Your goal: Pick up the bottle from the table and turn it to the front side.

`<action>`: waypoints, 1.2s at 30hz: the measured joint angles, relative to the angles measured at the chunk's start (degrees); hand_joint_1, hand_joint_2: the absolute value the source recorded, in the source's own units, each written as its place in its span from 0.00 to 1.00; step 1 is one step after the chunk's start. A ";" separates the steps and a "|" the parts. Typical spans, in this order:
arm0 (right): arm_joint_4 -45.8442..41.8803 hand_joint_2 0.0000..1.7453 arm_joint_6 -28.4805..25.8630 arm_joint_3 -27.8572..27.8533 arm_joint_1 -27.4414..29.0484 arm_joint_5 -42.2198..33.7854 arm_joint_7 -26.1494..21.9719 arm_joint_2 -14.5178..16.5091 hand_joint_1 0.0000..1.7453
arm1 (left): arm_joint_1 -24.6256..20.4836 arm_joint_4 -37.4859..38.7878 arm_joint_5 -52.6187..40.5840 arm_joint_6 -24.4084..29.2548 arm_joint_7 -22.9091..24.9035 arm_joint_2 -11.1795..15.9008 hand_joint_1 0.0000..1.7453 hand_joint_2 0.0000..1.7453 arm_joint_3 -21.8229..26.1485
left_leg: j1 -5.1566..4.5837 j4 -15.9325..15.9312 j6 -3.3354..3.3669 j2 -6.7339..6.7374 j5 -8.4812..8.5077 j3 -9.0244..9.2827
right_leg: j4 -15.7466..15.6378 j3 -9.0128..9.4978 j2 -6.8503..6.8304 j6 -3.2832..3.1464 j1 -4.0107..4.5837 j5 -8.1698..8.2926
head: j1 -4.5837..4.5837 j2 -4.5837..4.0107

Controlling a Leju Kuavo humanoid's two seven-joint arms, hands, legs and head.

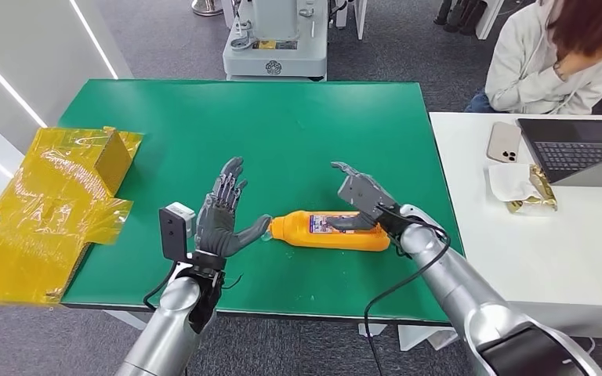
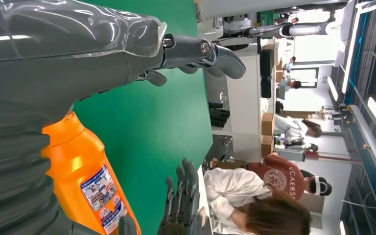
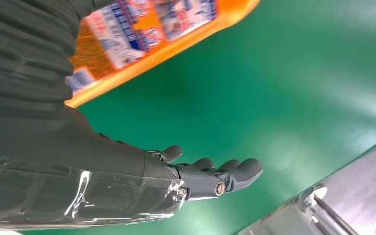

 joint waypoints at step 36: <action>8.97 1.00 26.02 29.73 -19.88 9.19 10.59 4.14 0.00 | 0.15 1.86 7.95 -5.49 3.57 2.26 0.00 1.00 -0.75 | 0.00 0.01 0.00 -0.05 0.01 0.00 | 0.00 -0.01 -0.06 -0.01 0.00 0.01 | -0.01 0.00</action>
